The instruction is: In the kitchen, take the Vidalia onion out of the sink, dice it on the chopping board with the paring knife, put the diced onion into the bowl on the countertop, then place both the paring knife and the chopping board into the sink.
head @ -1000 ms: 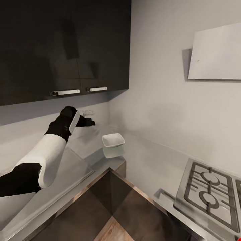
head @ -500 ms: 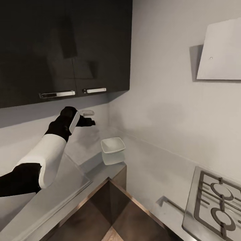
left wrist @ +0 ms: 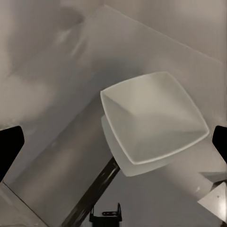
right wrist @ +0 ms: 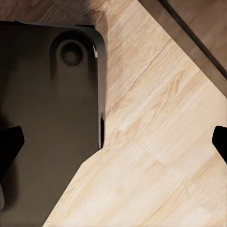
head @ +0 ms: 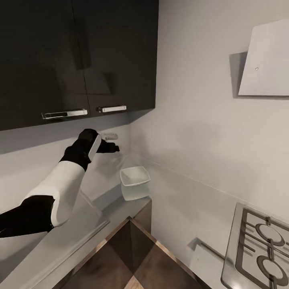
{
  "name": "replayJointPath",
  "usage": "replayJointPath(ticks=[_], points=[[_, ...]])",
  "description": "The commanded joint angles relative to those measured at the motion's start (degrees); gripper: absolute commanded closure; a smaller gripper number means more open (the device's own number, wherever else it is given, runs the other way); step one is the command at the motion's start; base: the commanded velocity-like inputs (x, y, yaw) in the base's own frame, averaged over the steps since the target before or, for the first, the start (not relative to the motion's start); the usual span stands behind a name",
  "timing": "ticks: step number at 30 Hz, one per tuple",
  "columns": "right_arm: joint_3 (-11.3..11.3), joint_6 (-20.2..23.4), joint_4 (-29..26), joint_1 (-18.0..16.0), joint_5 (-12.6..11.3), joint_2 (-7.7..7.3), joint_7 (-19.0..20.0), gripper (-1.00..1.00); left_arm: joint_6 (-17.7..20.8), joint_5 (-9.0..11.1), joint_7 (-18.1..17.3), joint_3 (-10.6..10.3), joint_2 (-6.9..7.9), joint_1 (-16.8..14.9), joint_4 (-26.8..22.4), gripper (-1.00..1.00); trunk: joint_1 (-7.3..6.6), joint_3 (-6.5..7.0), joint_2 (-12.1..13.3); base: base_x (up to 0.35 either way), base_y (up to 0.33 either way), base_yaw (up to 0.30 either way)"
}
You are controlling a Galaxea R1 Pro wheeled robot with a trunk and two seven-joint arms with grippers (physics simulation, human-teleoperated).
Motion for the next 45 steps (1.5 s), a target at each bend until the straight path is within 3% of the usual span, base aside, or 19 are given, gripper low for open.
replayJointPath(ticks=[1,6,13,28,45], points=[[0.0,-0.3,0.1,0.0,0.0,-0.01,0.0,-1.0,0.2,0.0,0.0,0.0,-0.13,0.0,0.4,-1.0,0.02,-0.02,0.0,0.002,0.0,0.0],[0.0,-0.3,0.1,0.0,0.0,0.0,0.0,-1.0,-0.3,0.0,0.3,-0.1,-1.71,0.0,4.7,-1.0,0.02,-0.02,0.0,0.001,0.0,0.0],[0.0,-0.3,0.1,0.0,0.0,-0.01,0.0,-1.0,-2.2,0.0,0.4,-0.1,-2.37,0.0,7.7,-1.0,0.02,-0.02,0.0,0.0,0.0,0.0],[0.0,-0.3,0.1,0.0,0.0,-0.01,0.0,-1.0,-2.6,0.0,0.2,-0.1,-2.34,0.0,7.6,-1.0,0.02,-0.35,0.0,0.0,0.0,0.0],[0.0,-0.3,0.1,0.0,0.0,0.01,0.0,-1.0,-2.6,0.0,0.1,-0.1,-2.26,0.0,7.5,-1.0,0.02,-0.37,0.0,0.193,0.0,0.0]])
